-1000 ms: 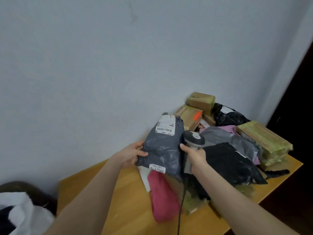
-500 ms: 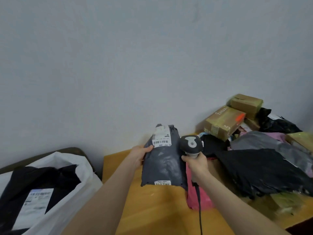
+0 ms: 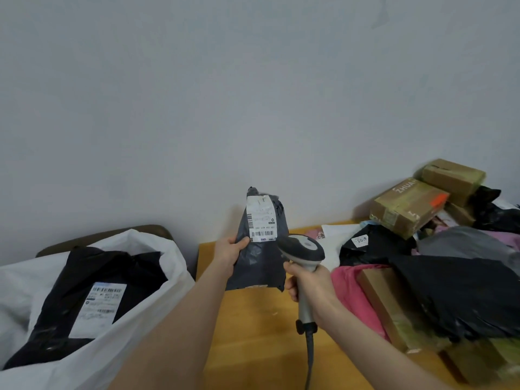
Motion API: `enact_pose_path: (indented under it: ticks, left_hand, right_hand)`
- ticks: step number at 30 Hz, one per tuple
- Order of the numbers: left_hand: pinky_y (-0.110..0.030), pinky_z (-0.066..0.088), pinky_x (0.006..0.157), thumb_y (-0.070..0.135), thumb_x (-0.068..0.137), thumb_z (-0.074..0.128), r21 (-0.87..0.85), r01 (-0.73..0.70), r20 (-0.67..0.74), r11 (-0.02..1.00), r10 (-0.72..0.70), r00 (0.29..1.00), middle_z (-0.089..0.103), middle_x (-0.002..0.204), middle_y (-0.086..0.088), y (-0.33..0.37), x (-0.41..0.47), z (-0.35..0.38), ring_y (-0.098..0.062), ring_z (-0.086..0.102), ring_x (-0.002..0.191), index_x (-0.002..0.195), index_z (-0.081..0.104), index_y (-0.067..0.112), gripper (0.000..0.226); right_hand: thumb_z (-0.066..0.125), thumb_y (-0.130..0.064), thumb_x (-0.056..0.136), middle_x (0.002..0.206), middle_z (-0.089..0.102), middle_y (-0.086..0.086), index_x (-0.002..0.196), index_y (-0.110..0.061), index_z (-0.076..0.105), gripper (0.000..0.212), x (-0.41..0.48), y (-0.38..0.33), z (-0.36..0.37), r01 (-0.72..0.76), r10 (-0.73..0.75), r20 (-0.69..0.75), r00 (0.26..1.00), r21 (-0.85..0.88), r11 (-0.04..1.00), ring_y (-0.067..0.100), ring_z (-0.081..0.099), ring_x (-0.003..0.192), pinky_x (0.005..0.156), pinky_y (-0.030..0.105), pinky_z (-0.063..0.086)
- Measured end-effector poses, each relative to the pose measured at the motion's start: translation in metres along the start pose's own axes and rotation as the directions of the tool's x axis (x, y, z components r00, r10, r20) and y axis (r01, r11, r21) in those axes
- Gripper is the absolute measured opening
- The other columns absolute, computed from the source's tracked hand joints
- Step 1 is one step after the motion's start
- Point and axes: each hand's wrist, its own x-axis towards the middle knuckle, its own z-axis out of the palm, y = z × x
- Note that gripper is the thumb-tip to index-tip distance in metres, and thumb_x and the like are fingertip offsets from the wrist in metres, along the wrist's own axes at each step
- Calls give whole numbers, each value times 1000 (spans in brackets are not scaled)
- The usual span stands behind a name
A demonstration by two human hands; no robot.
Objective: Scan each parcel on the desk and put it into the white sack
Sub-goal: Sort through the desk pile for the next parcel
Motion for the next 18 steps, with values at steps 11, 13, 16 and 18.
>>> enact_pose_path:
  ticks: [11, 13, 16, 18]
  left_hand:
    - [-30, 53, 62, 7, 89, 64, 7, 1, -51, 1000, 0, 999, 68, 85, -10, -5, 1, -8, -24, 66, 74, 117, 61, -2, 29]
    - [-31, 54, 64, 7, 89, 63, -6, 0, -42, 1000, 0, 999, 68, 87, -11, -5, 1, -8, -24, 66, 74, 119, 61, -3, 31]
    - [-33, 55, 68, 8, 90, 63, 2, 1, -50, 1000, -1, 999, 68, 94, -14, -5, 2, -9, -26, 66, 78, 120, 60, -1, 32]
    - [-34, 56, 71, 10, 90, 63, 6, -4, -58, 1000, 4, 998, 69, 97, -15, -4, 3, -9, -27, 66, 82, 120, 60, 1, 31]
  right_hand:
    - [65, -12, 86, 51, 57, 7, 70, -2, 61, 20, -8, -9, 7, -22, 28, 64, 998, -95, 995, 15, 46, 40, 47, 27, 41]
    - [65, -11, 86, 52, 57, 8, 71, 0, 61, 19, -8, -9, 7, -33, 40, 82, 996, -90, 995, 16, 46, 41, 46, 27, 41]
    - [65, -11, 87, 53, 57, 8, 73, -1, 62, 18, -8, -9, 9, -28, 38, 95, 995, -104, 994, 16, 48, 43, 48, 28, 42]
    - [65, -11, 87, 53, 57, 8, 73, -1, 62, 18, -7, -10, 9, -26, 36, 98, 995, -102, 994, 17, 48, 44, 49, 28, 42]
